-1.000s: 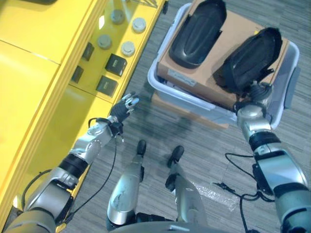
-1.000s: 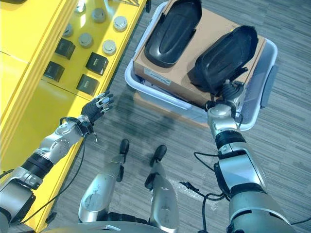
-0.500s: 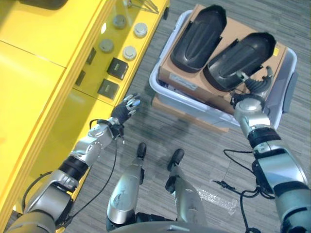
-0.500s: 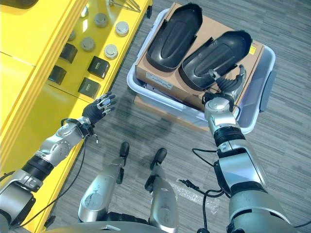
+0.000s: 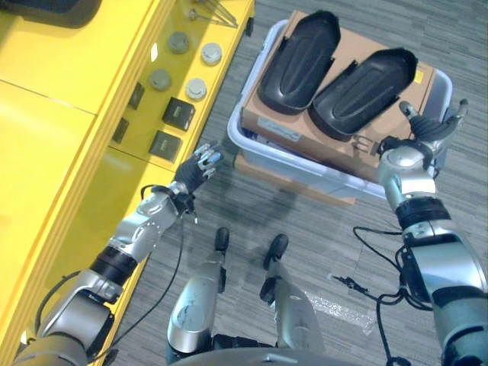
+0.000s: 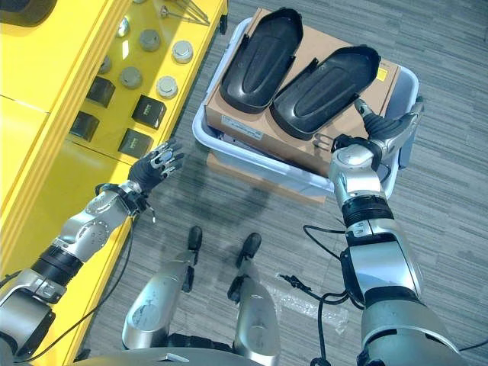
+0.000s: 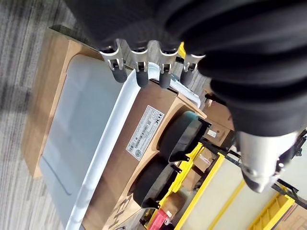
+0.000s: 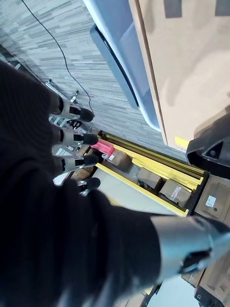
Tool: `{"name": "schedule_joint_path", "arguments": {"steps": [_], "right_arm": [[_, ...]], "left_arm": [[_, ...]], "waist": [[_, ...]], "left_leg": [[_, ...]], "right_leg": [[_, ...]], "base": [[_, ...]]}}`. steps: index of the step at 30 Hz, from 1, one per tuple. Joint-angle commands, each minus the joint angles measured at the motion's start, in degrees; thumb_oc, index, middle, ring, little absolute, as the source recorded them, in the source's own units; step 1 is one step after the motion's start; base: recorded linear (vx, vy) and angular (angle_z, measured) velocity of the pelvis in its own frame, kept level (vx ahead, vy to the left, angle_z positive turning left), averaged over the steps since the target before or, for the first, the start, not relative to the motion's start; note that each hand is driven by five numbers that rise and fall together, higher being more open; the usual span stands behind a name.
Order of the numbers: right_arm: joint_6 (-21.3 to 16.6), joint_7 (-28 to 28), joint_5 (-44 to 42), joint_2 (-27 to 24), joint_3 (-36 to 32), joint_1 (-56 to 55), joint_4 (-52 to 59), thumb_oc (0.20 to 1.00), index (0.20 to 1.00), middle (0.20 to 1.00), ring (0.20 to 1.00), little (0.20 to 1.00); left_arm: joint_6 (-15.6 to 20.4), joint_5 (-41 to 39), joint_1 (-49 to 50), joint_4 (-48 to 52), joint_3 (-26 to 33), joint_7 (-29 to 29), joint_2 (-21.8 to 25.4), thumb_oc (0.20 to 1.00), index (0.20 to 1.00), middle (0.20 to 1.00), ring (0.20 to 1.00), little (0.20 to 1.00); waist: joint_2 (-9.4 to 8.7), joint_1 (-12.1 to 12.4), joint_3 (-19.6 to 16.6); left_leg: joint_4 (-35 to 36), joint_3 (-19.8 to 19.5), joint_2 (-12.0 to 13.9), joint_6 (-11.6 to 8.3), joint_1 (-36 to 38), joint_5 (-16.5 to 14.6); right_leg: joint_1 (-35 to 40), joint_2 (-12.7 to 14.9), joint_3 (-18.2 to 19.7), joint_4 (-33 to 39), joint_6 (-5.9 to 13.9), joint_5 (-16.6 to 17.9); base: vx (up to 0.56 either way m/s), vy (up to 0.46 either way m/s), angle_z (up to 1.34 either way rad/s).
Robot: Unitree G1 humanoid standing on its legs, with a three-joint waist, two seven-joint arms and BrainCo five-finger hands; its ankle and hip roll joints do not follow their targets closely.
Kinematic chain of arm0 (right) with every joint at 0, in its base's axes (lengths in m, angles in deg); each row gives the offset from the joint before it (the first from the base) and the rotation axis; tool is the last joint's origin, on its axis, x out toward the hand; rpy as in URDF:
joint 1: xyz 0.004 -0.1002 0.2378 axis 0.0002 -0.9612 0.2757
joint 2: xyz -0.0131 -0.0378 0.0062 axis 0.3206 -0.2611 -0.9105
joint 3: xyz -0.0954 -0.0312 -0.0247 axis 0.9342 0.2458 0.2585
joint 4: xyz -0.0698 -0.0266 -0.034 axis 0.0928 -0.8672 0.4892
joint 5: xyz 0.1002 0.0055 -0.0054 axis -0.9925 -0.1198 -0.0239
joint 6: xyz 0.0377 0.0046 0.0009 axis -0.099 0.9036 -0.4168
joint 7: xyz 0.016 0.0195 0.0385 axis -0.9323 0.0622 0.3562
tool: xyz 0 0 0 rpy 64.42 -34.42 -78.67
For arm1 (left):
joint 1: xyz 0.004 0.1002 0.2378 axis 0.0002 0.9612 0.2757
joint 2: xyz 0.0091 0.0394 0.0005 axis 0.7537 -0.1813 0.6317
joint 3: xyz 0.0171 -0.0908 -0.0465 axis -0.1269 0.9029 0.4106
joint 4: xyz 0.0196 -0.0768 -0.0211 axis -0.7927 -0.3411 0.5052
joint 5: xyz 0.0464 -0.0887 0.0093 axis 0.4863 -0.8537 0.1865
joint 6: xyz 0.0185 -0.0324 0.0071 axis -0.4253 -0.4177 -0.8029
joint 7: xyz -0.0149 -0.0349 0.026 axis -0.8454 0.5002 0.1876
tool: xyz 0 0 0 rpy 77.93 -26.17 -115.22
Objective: Move parts from the plastic box to the shelf.
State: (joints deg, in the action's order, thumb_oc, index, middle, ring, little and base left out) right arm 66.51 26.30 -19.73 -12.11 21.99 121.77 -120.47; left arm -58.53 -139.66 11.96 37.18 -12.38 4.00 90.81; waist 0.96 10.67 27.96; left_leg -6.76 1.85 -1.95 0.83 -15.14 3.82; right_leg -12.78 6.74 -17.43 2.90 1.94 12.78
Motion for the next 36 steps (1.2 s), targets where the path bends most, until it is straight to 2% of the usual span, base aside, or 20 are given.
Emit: {"name": "schedule_joint_path", "arguments": {"steps": [1, 7, 17, 29, 36], "right_arm": [[-1.32, -4.03, 0.12, -3.19, 3.96, 1.57, -1.88, 1.0, 1.0, 1.0, 1.0, 1.0], [-3.5, -6.09, -2.57, -1.59, 6.77, 5.5, -8.72, 1.0, 1.0, 1.0, 1.0, 1.0], [-4.34, -6.29, -4.27, -1.42, 8.47, 8.29, -11.5, 1.0, 1.0, 1.0, 1.0, 1.0], [-7.39, -4.17, -6.5, -1.21, 10.14, 11.62, -15.12, 1.0, 1.0, 1.0, 1.0, 1.0], [-7.22, -2.31, -8.51, -0.75, 10.95, 13.59, -17.03, 1.0, 1.0, 1.0, 1.0, 1.0]], "left_arm": [[3.88, -2.19, 0.89, 1.02, -1.64, -2.22, -2.36, 1.0, 1.0, 1.0, 1.0, 1.0], [6.01, -2.73, -0.6, -0.83, -3.71, -2.93, -3.03, 1.0, 1.0, 1.0, 1.0, 1.0], [8.45, -4.43, -1.47, -1.78, -4.34, -4.11, -2.4, 1.0, 1.0, 1.0, 1.0, 1.0], [11.39, -6.33, -2.08, -1.86, -5.09, -5.73, -1.21, 1.0, 1.0, 1.0, 1.0, 1.0], [12.53, -7.04, -2.78, -2.66, -5.67, -6.94, -0.73, 1.0, 1.0, 1.0, 1.0, 1.0]], "waist": [[1.72, 1.93, -4.89], [2.73, 3.03, -4.25], [3.3, 3.83, -2.74], [3.95, 4.66, -0.19], [4.37, 5.02, 1.08]], "left_leg": [[1.58, -3.58, -0.06, -1.19, -1.77, -2.17], [0.7, -4.67, -0.85, -1.04, -2.77, -2.27], [-1.46, -5.73, -1.87, -0.73, -5.0, -2.87], [-4.65, -6.45, -2.88, -0.22, -8.85, -3.41], [-5.72, -6.7, -3.33, 0.02, -10.15, -3.6]], "right_leg": [[1.59, 2.53, 0.59, -5.8, 7.15, -9.47], [0.87, 3.4, -0.1, -6.53, 7.33, -9.34], [-1.07, 4.17, -0.26, -7.95, 7.55, -9.39], [-4.8, 4.79, -0.18, -10.9, 7.76, -9.68], [-6.25, 4.93, 0.06, -12.13, 7.85, -9.91]], "base": [[0.0, 0.036, 0.0], [0.01, 0.017, 0.01], [0.01, 0.008, 0.02], [0.0, 0.0, 0.01], [0.0, 0.0, 0.0]]}}
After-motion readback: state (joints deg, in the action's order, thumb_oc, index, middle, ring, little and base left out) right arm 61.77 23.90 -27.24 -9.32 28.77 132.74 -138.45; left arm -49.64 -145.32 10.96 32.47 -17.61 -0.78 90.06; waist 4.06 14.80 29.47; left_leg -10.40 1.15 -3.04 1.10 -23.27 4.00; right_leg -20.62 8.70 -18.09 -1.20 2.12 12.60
